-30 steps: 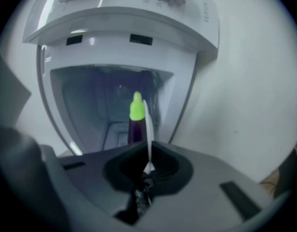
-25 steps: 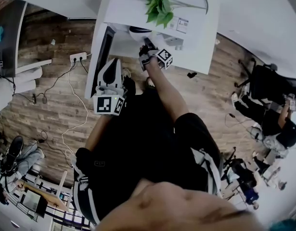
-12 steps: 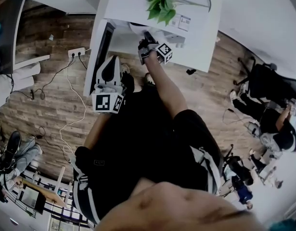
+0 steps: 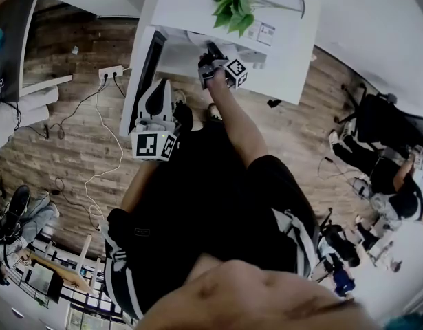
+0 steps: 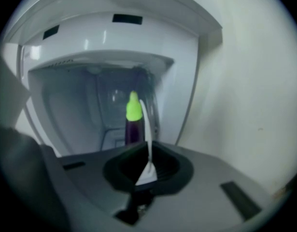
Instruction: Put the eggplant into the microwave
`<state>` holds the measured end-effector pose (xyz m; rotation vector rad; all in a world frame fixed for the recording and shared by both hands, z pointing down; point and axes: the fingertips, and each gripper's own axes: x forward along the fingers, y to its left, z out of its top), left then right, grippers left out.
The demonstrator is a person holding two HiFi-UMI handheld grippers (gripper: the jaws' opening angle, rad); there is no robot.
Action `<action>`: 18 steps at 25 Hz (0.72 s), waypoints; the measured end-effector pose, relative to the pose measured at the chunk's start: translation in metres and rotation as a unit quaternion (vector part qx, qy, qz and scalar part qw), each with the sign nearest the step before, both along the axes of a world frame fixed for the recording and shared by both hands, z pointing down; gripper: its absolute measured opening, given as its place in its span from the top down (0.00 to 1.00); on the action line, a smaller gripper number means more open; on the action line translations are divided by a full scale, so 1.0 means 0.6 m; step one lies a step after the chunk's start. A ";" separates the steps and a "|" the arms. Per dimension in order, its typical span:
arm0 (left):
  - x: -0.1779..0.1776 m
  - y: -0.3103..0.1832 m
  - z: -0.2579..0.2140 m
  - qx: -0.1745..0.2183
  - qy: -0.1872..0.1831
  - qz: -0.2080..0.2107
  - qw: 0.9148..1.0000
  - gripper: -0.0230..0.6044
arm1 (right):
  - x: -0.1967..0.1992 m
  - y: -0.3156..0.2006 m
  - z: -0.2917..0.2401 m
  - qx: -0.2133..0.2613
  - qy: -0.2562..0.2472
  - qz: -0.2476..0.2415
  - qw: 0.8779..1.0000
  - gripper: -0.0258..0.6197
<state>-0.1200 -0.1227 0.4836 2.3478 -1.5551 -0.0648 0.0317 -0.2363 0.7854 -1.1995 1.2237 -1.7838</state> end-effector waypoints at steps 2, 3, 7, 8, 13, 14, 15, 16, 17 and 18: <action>0.000 -0.001 0.000 0.000 0.000 -0.001 1.000 0.91 | 0.000 -0.004 -0.001 0.004 -0.001 0.000 1.000 0.90; 0.000 -0.001 0.000 0.000 0.000 -0.001 1.000 0.91 | 0.000 -0.007 -0.001 0.007 -0.002 -0.001 1.000 0.90; -0.001 -0.001 -0.001 0.001 0.000 -0.003 1.000 0.91 | 0.000 -0.010 0.001 0.009 0.001 -0.002 1.000 0.90; -0.001 -0.001 -0.001 0.001 0.000 -0.003 1.000 0.91 | 0.000 -0.011 0.001 0.007 0.001 -0.001 1.000 0.90; 0.000 -0.002 -0.001 0.000 0.000 -0.003 1.000 0.91 | -0.002 -0.011 -0.001 0.004 0.001 0.002 1.000 0.90; 0.000 -0.002 -0.002 0.000 0.000 -0.002 1.000 0.91 | -0.001 -0.011 -0.001 0.008 0.003 0.003 1.000 0.90; 0.000 -0.002 -0.002 0.000 0.000 -0.002 1.000 0.91 | -0.001 -0.011 0.000 0.010 0.001 0.003 1.000 0.90; 0.001 -0.002 -0.001 -0.001 -0.001 -0.002 1.000 0.91 | -0.002 -0.012 0.000 0.010 -0.002 0.002 1.000 0.90; 0.001 -0.002 0.000 -0.001 -0.001 -0.002 1.000 0.91 | -0.002 -0.012 0.001 0.010 -0.007 0.001 1.000 0.90; 0.001 -0.001 0.001 -0.001 0.000 -0.002 1.000 0.91 | -0.003 -0.012 0.003 0.011 -0.011 0.001 1.000 0.90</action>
